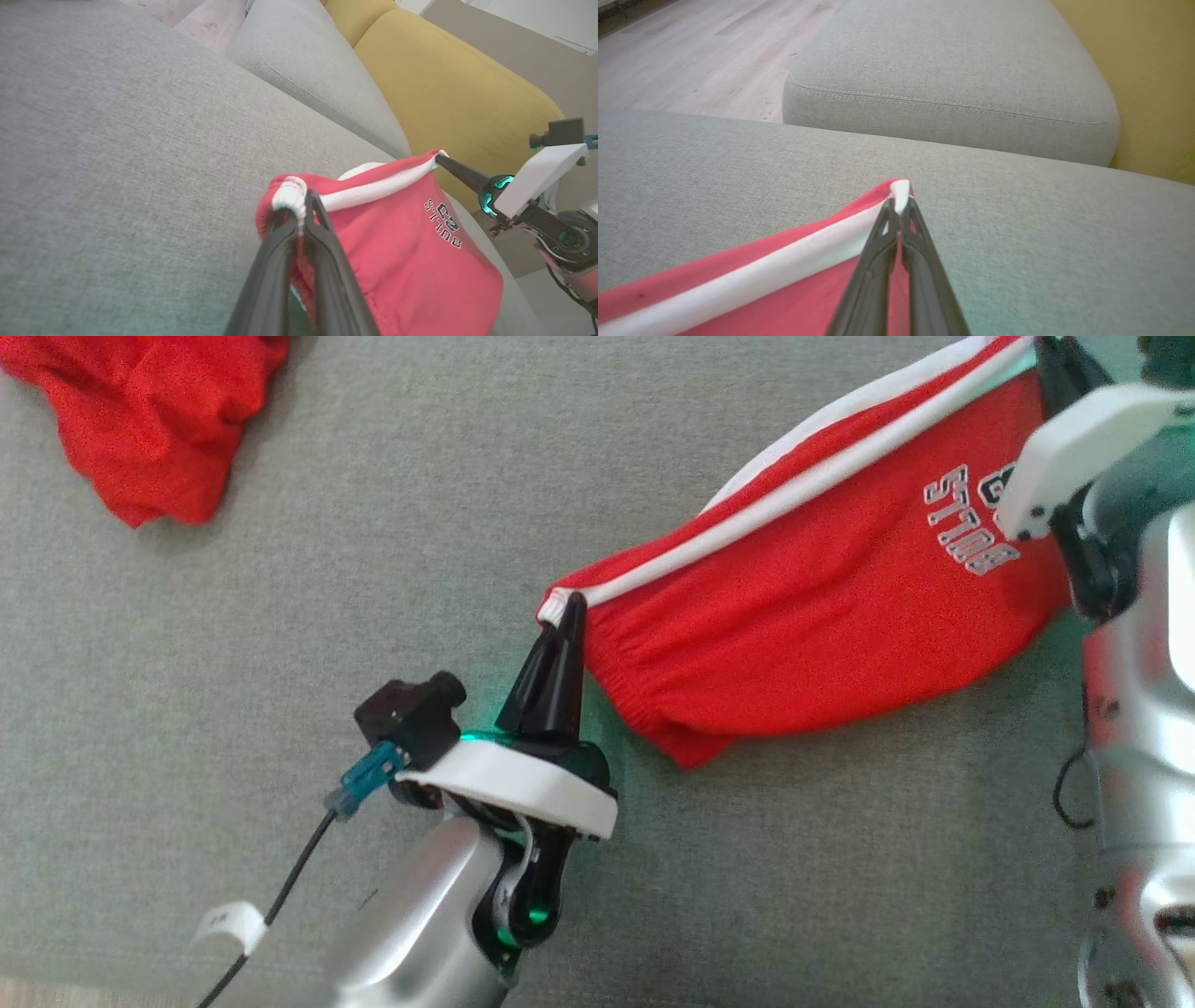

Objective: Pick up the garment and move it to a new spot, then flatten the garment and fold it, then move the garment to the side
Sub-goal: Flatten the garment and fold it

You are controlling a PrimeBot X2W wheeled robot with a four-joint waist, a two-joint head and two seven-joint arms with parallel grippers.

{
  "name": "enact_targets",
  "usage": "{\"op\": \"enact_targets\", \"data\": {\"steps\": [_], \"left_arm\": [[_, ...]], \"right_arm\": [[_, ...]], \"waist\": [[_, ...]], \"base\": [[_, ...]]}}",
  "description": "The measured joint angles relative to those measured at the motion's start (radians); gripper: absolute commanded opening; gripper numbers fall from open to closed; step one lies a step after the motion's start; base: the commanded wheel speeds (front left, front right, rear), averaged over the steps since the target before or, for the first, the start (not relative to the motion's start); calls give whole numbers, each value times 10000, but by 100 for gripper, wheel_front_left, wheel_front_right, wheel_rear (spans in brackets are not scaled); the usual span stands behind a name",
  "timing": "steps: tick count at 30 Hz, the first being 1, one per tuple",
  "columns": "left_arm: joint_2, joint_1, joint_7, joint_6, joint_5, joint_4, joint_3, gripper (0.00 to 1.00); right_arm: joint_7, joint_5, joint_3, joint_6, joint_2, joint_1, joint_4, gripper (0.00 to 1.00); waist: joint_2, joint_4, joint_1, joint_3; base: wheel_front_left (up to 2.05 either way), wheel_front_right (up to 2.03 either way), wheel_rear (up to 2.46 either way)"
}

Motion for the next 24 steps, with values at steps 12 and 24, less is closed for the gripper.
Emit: {"op": "enact_targets", "data": {"steps": [12, 24], "left_arm": [[10, -532, -165, 385, -412, 305, -865, 100], [1745, 1030, 376, 1147, 115, -1421, -1223, 100]], "right_arm": [[-1139, -199, -27, 0, -73, -1014, 2144, 100], [-1283, 516, 593, 0, -941, -804, 3051, 100]], "waist": [[0, 150, -2, -58], [0, 164, -4, -1049]], "base": [[0, 0, 0], [0, 0, 0]]}}
